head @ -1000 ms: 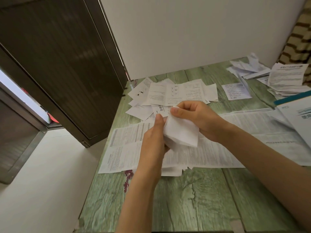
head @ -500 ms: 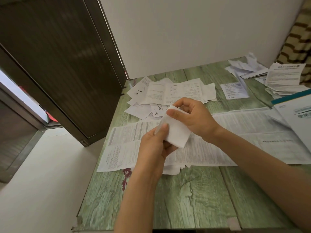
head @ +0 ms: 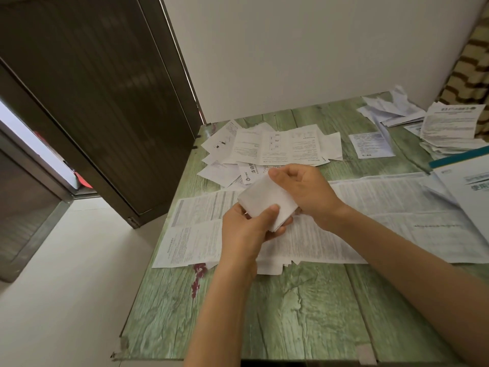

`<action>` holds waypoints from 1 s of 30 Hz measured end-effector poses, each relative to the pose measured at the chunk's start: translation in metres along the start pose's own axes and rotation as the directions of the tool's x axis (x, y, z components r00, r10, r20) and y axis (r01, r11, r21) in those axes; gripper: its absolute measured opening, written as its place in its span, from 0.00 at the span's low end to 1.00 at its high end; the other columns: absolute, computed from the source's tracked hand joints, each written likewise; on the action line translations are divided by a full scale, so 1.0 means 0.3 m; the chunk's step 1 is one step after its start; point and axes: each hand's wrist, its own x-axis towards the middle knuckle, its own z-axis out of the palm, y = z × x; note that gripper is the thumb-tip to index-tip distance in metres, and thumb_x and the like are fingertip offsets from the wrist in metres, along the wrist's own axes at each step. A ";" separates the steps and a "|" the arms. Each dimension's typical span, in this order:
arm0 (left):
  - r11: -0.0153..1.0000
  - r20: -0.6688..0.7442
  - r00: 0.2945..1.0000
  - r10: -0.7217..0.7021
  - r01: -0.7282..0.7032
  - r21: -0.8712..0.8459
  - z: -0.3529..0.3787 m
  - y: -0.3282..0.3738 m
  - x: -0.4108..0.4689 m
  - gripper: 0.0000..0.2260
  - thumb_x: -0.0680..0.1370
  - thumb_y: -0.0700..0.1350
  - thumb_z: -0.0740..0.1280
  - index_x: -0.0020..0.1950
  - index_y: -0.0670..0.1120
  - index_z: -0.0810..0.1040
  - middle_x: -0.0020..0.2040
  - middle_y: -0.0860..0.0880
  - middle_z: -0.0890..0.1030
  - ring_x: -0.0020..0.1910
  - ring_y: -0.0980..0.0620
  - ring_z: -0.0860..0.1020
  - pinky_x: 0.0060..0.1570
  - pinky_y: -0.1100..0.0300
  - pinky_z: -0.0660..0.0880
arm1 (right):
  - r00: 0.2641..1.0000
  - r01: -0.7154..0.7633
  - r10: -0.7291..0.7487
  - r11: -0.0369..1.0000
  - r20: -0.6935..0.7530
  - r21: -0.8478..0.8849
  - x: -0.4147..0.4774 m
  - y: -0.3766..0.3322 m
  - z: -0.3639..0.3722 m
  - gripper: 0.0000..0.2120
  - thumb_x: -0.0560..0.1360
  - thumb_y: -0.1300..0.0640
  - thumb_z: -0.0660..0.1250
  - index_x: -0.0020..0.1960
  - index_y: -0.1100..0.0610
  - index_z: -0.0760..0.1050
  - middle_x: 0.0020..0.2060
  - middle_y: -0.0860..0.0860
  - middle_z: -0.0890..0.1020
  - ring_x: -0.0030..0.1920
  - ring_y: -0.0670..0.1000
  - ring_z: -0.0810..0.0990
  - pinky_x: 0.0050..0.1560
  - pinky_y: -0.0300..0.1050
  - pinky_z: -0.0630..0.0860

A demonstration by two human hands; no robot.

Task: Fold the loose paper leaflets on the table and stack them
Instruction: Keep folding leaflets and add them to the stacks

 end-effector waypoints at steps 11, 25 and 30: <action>0.973 -0.193 0.979 -0.067 0.022 -0.229 0.030 -0.012 0.012 0.04 0.76 0.45 0.68 0.42 0.47 0.79 0.39 0.51 0.82 0.38 0.55 0.80 0.43 0.58 0.77 | 0.993 0.109 -0.113 0.988 -0.030 -0.109 -0.004 0.018 0.027 0.12 0.80 0.50 0.60 0.41 0.54 0.73 0.33 0.48 0.76 0.33 0.46 0.73 0.30 0.35 0.69; 0.950 -0.205 0.968 -0.143 0.076 -0.304 0.024 -0.020 0.021 0.08 0.69 0.43 0.75 0.45 0.44 0.80 0.38 0.49 0.84 0.37 0.54 0.82 0.41 0.59 0.80 | 0.996 0.074 -0.077 0.993 0.033 0.089 -0.026 0.018 0.049 0.07 0.75 0.58 0.68 0.40 0.58 0.75 0.33 0.51 0.81 0.36 0.50 0.78 0.39 0.41 0.75; 0.934 -0.217 0.960 -0.178 0.095 -0.344 0.022 -0.003 0.017 0.07 0.71 0.45 0.74 0.44 0.44 0.80 0.36 0.49 0.84 0.32 0.55 0.81 0.30 0.64 0.78 | 0.996 0.088 -0.089 0.987 0.001 0.135 -0.035 -0.002 0.046 0.09 0.74 0.60 0.69 0.36 0.59 0.74 0.29 0.50 0.79 0.34 0.49 0.77 0.37 0.40 0.73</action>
